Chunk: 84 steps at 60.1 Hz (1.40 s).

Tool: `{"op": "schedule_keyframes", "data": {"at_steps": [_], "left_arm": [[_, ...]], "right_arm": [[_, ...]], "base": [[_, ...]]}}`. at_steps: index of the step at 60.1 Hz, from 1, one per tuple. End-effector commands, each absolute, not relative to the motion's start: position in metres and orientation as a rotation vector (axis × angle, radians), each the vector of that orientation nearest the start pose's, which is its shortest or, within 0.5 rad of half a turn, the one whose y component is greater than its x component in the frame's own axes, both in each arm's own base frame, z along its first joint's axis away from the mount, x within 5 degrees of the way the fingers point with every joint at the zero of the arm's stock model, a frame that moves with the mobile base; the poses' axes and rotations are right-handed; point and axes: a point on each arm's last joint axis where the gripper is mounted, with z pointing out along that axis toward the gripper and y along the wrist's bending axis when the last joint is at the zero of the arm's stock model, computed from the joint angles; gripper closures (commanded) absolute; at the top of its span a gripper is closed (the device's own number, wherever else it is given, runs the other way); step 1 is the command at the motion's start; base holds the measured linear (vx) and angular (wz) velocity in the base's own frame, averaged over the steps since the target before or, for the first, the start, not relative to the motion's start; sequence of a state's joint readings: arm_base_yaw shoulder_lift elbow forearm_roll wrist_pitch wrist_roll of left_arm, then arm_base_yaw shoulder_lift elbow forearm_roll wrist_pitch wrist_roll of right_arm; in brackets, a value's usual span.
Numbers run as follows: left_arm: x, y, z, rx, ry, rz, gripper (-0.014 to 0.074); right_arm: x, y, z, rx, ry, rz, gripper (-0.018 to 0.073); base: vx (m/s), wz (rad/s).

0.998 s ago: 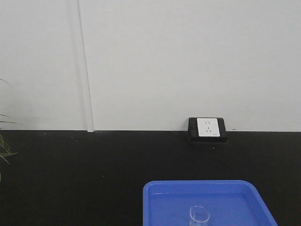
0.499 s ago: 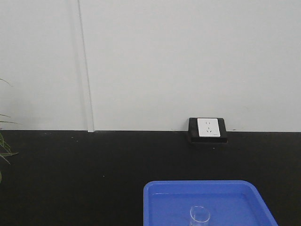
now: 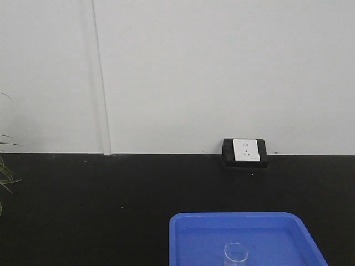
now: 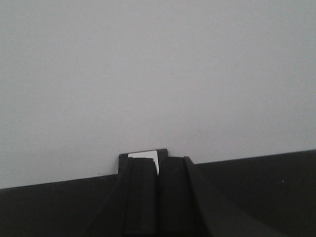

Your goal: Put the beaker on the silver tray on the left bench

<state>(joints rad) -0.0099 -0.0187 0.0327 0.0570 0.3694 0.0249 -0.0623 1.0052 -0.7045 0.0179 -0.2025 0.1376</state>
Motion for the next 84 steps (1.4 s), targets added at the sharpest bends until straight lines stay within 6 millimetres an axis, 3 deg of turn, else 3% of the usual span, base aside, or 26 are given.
{"op": "schedule_keyframes", "data": {"at_steps": [1, 11, 27, 34, 45, 52, 63, 75, 84], "left_arm": [[0.054, 0.001, 0.17, 0.07, 1.803, 0.057, 0.0595], [0.054, 0.001, 0.17, 0.07, 1.803, 0.057, 0.0595], [0.054, 0.001, 0.17, 0.07, 1.803, 0.057, 0.0595], [0.054, 0.001, 0.17, 0.07, 1.803, 0.057, 0.0595], [0.054, 0.001, 0.17, 0.07, 1.803, 0.057, 0.0595], [0.054, 0.001, 0.17, 0.07, 1.803, 0.057, 0.0595], [0.054, 0.001, 0.17, 0.07, 1.803, 0.057, 0.0595], [0.054, 0.001, 0.17, 0.07, 1.803, 0.057, 0.0595], [0.054, 0.001, 0.17, 0.07, 1.803, 0.057, 0.0595]], "right_arm": [[0.22, -0.014, 0.371, 0.139, 1.452, 0.056, 0.0512], [0.22, -0.012, 0.372, 0.085, 1.447, 0.022, 0.0381], [0.22, -0.012, 0.372, 0.068, 1.444, 0.012, 0.0076], [0.22, -0.011, 0.374, 0.076, 1.424, 0.025, 0.0015], [0.229, -0.011, 0.367, 0.056, 1.436, 0.019, 0.0008], [0.24, -0.008, 0.344, -0.028, 1.478, -0.008, 0.0008], [0.249, 0.001, 0.28, -0.141, 1.607, 0.05, 0.0008], [0.252, 0.022, 0.215, -0.331, 1.709, 0.258, 0.0008], [0.259, 0.033, 0.185, -0.42, 1.743, 0.414, 0.0008]], "base": [[0.0, 0.0], [0.0, 0.0], [0.0, 0.0], [0.0, 0.0], [0.0, 0.0], [0.0, 0.0], [0.0, 0.0], [0.0, 0.0], [0.0, 0.0]]}}
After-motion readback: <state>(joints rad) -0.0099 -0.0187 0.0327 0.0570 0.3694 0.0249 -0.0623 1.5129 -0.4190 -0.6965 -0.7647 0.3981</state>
